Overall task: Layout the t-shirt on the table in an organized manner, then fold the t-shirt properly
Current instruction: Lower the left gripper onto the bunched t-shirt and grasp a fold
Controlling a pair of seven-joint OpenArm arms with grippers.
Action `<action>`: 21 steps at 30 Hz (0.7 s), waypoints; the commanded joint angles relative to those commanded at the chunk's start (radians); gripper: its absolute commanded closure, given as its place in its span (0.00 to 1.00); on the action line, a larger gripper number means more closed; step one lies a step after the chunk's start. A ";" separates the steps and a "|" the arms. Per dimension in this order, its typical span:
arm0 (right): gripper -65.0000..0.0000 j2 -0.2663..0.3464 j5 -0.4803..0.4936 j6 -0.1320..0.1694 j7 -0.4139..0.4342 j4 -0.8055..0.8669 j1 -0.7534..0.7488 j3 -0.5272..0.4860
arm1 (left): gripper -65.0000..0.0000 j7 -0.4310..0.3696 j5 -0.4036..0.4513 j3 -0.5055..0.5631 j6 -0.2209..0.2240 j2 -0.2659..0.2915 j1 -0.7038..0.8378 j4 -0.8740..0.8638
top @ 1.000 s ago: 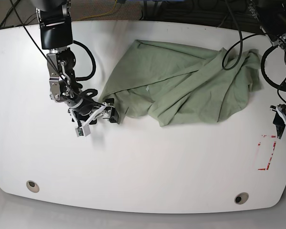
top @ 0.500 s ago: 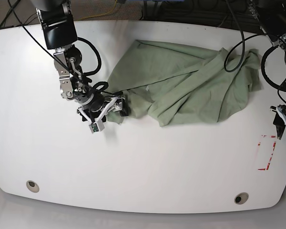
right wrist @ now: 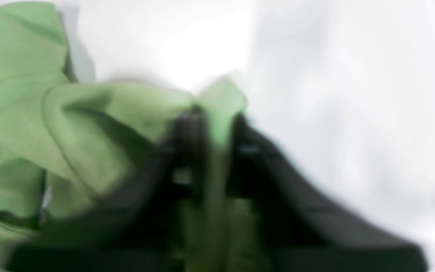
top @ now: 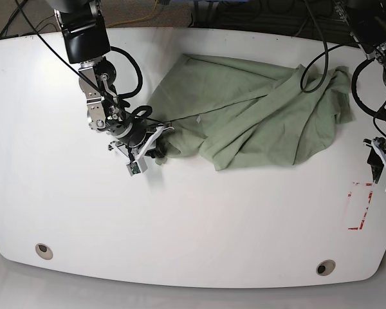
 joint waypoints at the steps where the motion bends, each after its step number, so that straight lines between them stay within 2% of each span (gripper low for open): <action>1: 0.99 0.002 0.002 0.000 0.000 0.002 -0.002 0.000 | 0.36 0.000 0.000 0.000 0.000 0.008 0.000 0.000; 8: 1.00 0.008 -0.002 0.000 -0.005 0.028 -0.002 0.000 | 0.36 0.002 -0.002 0.009 0.000 0.018 0.068 0.000; 13: 1.00 0.008 -0.002 -0.002 -0.005 0.028 0.000 0.002 | 0.36 0.002 -0.005 0.074 0.000 0.025 0.149 0.005; 16: 1.00 0.009 -0.002 -0.002 -0.005 0.028 0.000 0.002 | 0.35 -0.009 -0.005 0.097 0.000 0.063 0.199 0.008; 21: 1.00 0.008 -0.002 -0.002 -0.005 0.026 0.000 0.002 | 0.35 -0.104 -0.002 0.104 0.000 0.120 0.249 0.009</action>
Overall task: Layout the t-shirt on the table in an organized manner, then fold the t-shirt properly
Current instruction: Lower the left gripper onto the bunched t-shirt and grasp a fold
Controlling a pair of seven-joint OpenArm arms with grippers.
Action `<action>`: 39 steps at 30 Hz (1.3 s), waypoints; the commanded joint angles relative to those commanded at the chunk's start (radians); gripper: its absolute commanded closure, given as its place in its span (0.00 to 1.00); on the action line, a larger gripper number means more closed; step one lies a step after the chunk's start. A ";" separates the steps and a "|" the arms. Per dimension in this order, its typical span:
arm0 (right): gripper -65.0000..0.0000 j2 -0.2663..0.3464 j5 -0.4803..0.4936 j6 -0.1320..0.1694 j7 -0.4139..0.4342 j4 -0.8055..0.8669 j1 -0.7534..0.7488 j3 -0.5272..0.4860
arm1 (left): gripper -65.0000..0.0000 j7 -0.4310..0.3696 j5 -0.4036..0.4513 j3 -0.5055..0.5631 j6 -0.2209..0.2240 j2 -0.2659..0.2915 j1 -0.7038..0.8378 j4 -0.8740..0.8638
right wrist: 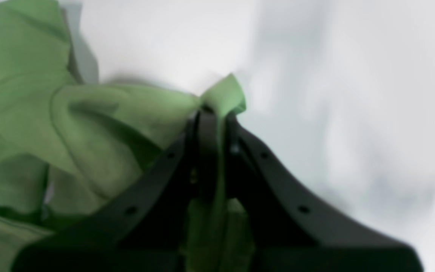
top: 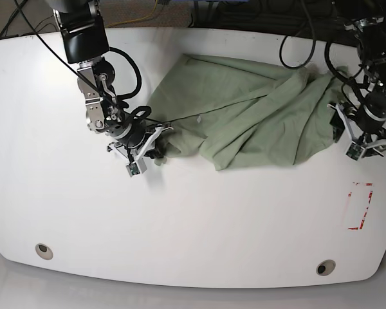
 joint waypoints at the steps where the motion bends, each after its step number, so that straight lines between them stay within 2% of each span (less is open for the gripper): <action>1: 1.00 0.000 0.000 0.000 0.000 0.000 0.000 0.000 | 0.35 -0.012 0.000 0.002 0.000 0.011 0.009 0.000; 7: 1.00 0.000 0.000 0.000 0.000 -0.003 0.000 0.000 | 0.35 -0.029 0.000 0.086 0.000 0.023 0.009 0.000; 13: 1.00 0.000 0.000 0.000 0.000 -0.003 0.000 0.000 | 0.36 -0.146 0.006 0.232 0.000 0.025 0.017 -0.005; 15: 1.00 0.000 0.000 0.000 0.000 -0.003 0.000 0.000 | 0.36 -0.161 0.011 0.290 0.000 0.025 0.017 -0.005; 26: 1.00 0.000 -0.002 0.000 0.000 -0.003 0.000 0.000 | 0.36 -0.167 0.203 0.603 0.000 0.026 0.026 -0.006; 31: 1.00 0.000 -0.002 0.000 0.002 -0.003 0.000 0.000 | 0.36 -0.167 0.282 0.672 0.000 0.028 0.028 -0.011; 39: 1.00 0.000 -0.002 0.000 0.002 -0.003 -0.003 0.000 | 0.36 -0.167 0.341 0.707 0.000 0.029 0.023 -0.031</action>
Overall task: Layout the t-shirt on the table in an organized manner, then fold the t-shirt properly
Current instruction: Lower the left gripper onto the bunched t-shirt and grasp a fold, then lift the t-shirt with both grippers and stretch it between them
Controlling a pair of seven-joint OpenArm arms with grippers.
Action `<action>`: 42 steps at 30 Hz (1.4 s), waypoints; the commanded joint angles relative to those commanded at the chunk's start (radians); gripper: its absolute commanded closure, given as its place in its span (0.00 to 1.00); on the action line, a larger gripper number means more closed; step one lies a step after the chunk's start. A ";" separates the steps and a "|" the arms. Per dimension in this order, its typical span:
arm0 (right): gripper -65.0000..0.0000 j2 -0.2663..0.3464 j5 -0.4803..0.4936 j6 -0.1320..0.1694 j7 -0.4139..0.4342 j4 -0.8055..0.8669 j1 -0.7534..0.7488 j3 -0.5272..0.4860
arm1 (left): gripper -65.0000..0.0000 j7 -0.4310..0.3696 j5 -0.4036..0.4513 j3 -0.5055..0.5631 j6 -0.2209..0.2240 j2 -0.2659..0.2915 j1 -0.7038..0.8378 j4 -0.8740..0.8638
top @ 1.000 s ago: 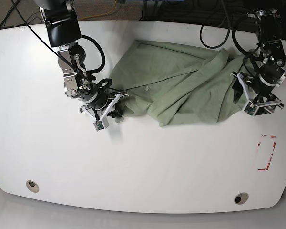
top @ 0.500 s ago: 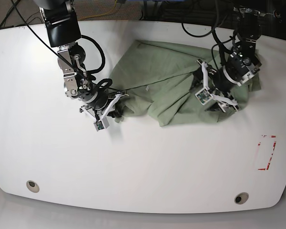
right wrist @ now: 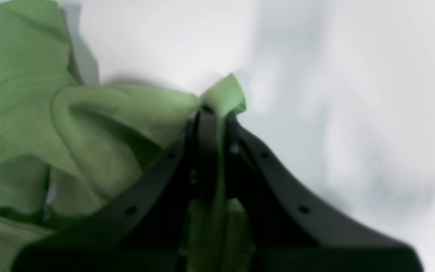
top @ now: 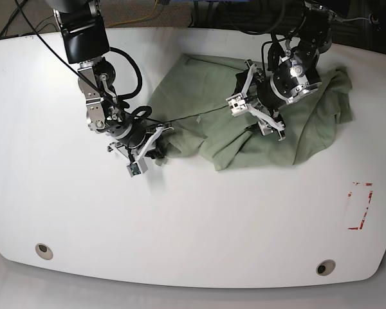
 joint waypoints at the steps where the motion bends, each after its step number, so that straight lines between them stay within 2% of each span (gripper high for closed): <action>1: 1.00 0.000 0.000 0.000 0.000 0.000 0.000 0.000 | 0.36 0.000 0.000 -0.002 0.000 0.000 0.000 -0.003; 5: 1.00 0.000 0.000 0.000 0.000 0.000 -0.005 0.000 | 0.36 0.000 0.003 -0.003 0.015 0.000 -0.002 -0.008; 15: 1.00 0.000 0.000 0.000 0.000 0.000 -0.008 0.000 | 0.35 0.000 0.083 -0.006 0.061 0.000 -0.018 -0.087; 36: 1.00 0.000 0.000 0.000 0.000 0.000 -0.009 0.000 | 0.37 0.000 0.097 -0.077 0.061 0.000 -0.028 -0.132; 39: 1.00 -0.002 0.000 0.000 0.000 0.000 -0.009 0.000 | 0.50 0.000 0.097 -0.077 0.061 0.000 -0.028 -0.132; 40: 1.00 -0.002 0.000 0.000 0.000 0.000 -0.009 0.000 | 0.59 0.000 0.097 -0.077 0.061 0.000 -0.028 -0.132; 42: 1.00 -0.002 0.000 0.000 0.000 0.000 -0.009 0.000 | 0.71 0.000 0.097 -0.077 0.061 0.000 -0.029 -0.133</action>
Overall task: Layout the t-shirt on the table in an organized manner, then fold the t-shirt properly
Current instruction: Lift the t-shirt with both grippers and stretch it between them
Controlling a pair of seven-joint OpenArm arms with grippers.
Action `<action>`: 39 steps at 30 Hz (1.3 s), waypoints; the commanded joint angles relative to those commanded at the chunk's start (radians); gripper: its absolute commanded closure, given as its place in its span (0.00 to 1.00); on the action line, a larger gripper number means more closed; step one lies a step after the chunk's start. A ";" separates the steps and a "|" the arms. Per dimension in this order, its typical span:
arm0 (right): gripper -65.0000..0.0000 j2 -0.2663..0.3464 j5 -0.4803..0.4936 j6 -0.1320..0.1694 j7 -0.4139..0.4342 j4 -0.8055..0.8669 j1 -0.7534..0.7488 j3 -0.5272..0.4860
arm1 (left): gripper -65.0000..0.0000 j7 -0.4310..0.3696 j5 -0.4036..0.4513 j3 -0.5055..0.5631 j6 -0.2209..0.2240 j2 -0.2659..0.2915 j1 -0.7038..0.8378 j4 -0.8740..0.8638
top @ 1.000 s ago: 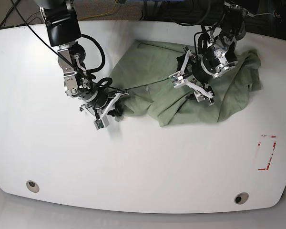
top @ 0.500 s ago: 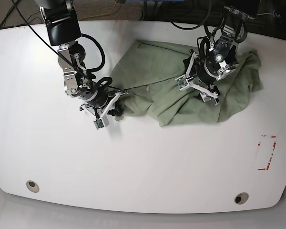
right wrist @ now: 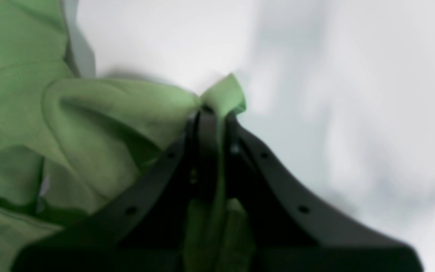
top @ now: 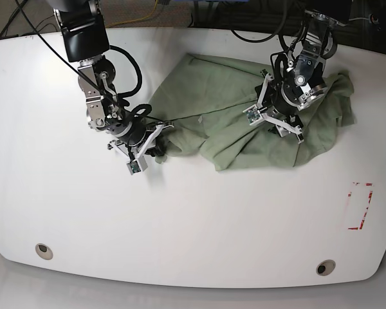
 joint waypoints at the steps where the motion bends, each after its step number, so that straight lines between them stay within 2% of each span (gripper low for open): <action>1: 1.00 0.000 0.000 0.000 0.000 0.000 0.000 0.000 | 0.80 0.000 0.000 0.000 0.000 0.000 0.000 -0.002; 4: 1.00 0.000 0.000 0.000 0.000 0.000 0.000 0.000 | 0.96 0.000 0.002 0.000 0.000 0.000 0.000 -0.005; 5: 1.00 0.000 0.000 0.000 0.000 0.000 0.000 0.000 | 0.98 0.000 0.002 0.000 0.000 0.000 0.000 -0.005; 13: 1.00 0.002 0.000 -0.003 0.000 0.000 0.000 0.000 | 0.96 0.000 0.000 -0.005 0.000 0.000 -0.002 0.000; 17: 1.00 0.002 0.003 -0.006 -0.002 0.005 0.005 0.002 | 0.96 0.000 0.000 -0.054 0.000 -0.002 -0.018 0.008; 19: 1.00 0.005 0.006 -0.006 -0.002 0.006 0.009 0.018 | 0.96 0.000 0.000 -0.084 0.000 0.000 -0.048 0.015; 23: 1.00 0.012 0.008 -0.006 -0.009 0.021 0.009 0.117 | 0.96 0.000 -0.002 -0.149 -0.003 0.000 -0.103 0.018; 30: 1.00 0.017 0.002 -0.003 -0.080 0.072 0.049 0.210 | 0.96 0.000 0.000 -0.245 -0.005 -0.002 -0.203 0.017; 34: 1.00 0.037 0.002 -0.003 -0.120 0.104 0.077 0.252 | 0.96 0.003 0.000 -0.253 -0.005 -0.002 -0.264 0.018; 39: 1.00 0.041 0.005 -0.003 -0.160 0.115 0.124 0.256 | 0.96 0.005 0.000 -0.253 -0.005 -0.003 -0.327 0.018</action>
